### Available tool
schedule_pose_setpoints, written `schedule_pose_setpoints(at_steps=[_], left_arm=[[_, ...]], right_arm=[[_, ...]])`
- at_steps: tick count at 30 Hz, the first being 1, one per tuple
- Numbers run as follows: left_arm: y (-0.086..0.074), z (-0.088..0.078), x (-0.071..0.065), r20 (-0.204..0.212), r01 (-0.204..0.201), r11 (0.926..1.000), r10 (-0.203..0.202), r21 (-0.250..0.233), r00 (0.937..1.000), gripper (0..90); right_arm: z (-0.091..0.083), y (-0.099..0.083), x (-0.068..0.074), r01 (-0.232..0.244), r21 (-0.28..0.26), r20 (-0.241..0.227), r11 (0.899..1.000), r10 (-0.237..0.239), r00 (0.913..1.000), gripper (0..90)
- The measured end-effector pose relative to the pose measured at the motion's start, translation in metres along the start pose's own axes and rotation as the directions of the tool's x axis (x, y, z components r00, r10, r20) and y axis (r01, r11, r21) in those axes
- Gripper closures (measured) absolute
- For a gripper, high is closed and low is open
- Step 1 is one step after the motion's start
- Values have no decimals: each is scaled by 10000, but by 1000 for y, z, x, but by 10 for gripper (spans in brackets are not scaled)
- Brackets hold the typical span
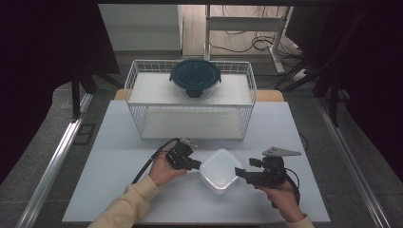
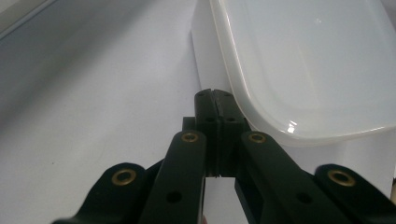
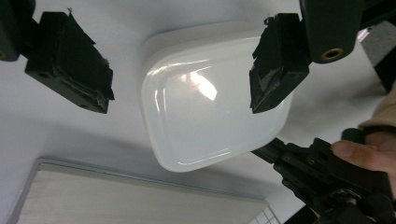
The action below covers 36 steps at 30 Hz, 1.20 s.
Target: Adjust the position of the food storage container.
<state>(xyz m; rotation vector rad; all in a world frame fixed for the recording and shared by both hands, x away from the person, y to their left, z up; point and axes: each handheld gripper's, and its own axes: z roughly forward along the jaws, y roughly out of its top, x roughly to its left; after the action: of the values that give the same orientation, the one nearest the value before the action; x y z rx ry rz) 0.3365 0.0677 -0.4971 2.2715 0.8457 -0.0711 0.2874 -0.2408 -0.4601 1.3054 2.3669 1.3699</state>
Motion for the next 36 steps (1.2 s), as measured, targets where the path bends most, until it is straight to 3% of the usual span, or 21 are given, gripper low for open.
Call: schedule_pose_setpoints(at_steps=[4,7,11,14,16,19,20,26,32,36], left_arm=[[-3,-10,4,-492,142,9999,-144,-55,9987,900],[-12,-31,9,-1018,139,9997,-160,-216,9947,900],[-36,-60,13,-1331,586,9957,-678,-715,9888,900],[-59,-77,10,-1831,834,9892,-1048,-1208,9775,806],[-73,-87,7,-2367,954,9827,-1316,-1586,9626,599],[-87,-99,4,-2850,1231,9735,-1755,-1925,9423,419],[-92,-103,4,-2878,1266,9722,-1808,-1970,9405,385],[-111,-113,-2,-2455,1639,9653,-2123,-2034,9459,307],[-118,-103,-5,-2434,1693,9717,-2064,-1650,9477,268],[-119,-100,-7,-2491,1630,9744,-1982,-1551,9480,247]], right_arm=[[-1,1,-1,-68,-29,30,10000,68,10000,214],[-3,2,-4,-163,-35,129,9999,164,9998,218],[-7,6,-8,-243,-150,379,9996,248,9990,234],[-8,9,-12,-351,-106,521,9993,356,9980,238],[-9,11,-14,-348,-25,638,9994,348,9974,238],[-10,12,-18,-327,62,806,9994,321,9962,241],[-9,12,-19,-300,93,837,9995,291,9961,248],[-4,14,-22,-60,483,940,9988,15,9956,302],[3,30,-24,361,982,983,9945,-458,9941,418],[10,43,-29,347,1581,1048,9868,-518,9931,485]])
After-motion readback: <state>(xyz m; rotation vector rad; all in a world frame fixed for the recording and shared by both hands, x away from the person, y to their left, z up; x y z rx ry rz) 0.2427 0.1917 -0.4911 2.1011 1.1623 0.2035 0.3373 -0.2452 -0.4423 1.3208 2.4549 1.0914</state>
